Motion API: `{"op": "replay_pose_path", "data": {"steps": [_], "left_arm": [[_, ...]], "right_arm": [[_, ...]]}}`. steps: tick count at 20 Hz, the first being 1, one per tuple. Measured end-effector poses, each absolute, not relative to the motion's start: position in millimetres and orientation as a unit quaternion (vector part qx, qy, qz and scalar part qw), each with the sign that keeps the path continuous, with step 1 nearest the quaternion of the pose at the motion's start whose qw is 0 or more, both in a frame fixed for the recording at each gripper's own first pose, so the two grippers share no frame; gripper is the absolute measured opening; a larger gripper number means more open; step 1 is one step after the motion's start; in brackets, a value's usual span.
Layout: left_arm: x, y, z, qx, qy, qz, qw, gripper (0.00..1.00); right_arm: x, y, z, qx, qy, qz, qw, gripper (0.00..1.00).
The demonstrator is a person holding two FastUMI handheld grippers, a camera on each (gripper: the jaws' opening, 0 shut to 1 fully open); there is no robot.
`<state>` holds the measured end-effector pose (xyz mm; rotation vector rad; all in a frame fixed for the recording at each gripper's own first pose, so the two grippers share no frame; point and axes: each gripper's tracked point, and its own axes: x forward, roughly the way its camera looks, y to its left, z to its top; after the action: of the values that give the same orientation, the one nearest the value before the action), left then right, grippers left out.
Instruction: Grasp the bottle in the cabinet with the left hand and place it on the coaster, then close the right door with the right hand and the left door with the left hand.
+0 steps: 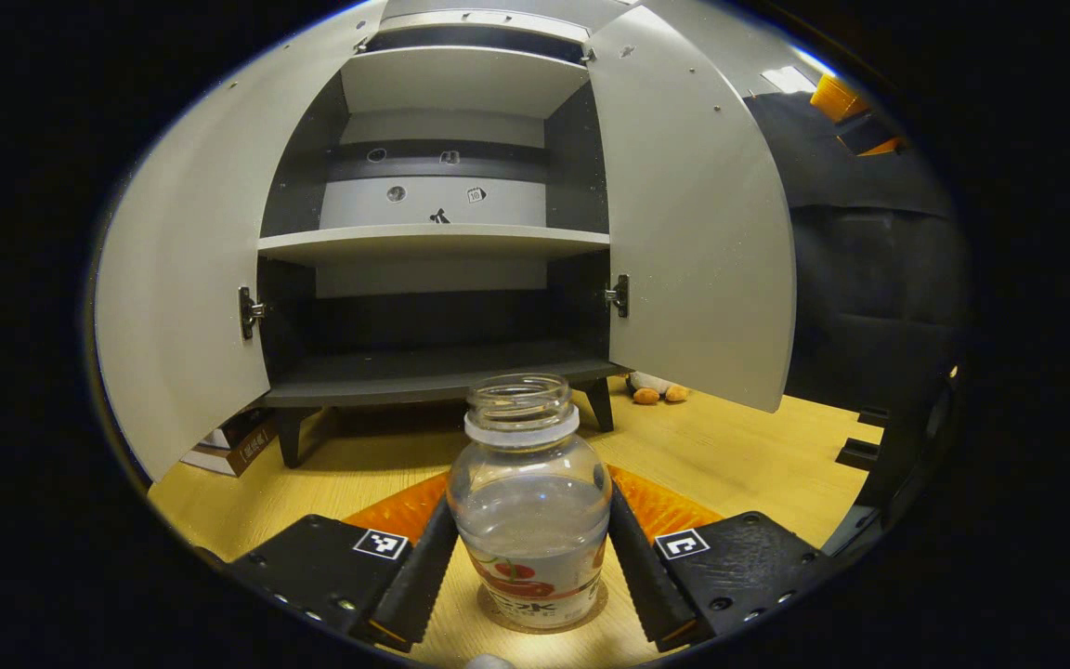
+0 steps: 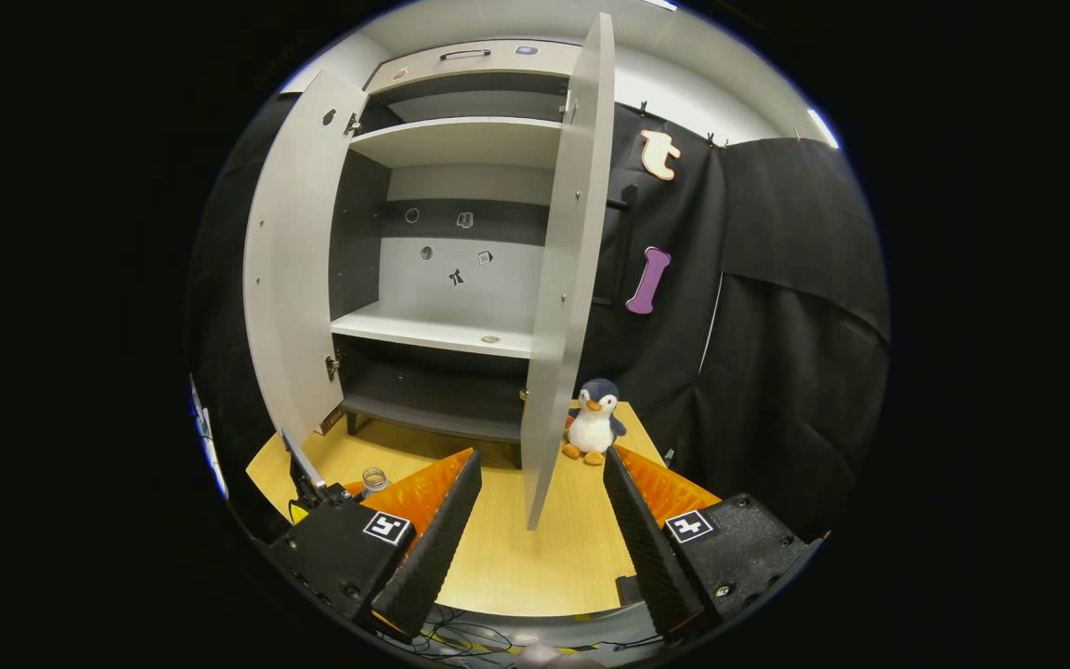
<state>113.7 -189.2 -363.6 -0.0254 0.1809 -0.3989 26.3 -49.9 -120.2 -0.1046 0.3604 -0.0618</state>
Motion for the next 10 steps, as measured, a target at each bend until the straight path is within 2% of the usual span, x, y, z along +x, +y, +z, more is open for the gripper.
{"op": "replay_pose_path", "data": {"steps": [2, 10], "left_arm": [[114.0, -188.0, -360.7, -0.008, 0.087, -0.199, 0.976, 0.93], [115.1, -186.8, -324.8, -0.005, 0.063, -0.196, 0.979, 0.97]], "right_arm": [[26.6, -48.2, -120.4, -0.053, 0.179, -0.029, 0.982, 0.82], [23.4, -38.8, -116.2, -0.056, 0.175, -0.016, 0.983, 0.82]]}}
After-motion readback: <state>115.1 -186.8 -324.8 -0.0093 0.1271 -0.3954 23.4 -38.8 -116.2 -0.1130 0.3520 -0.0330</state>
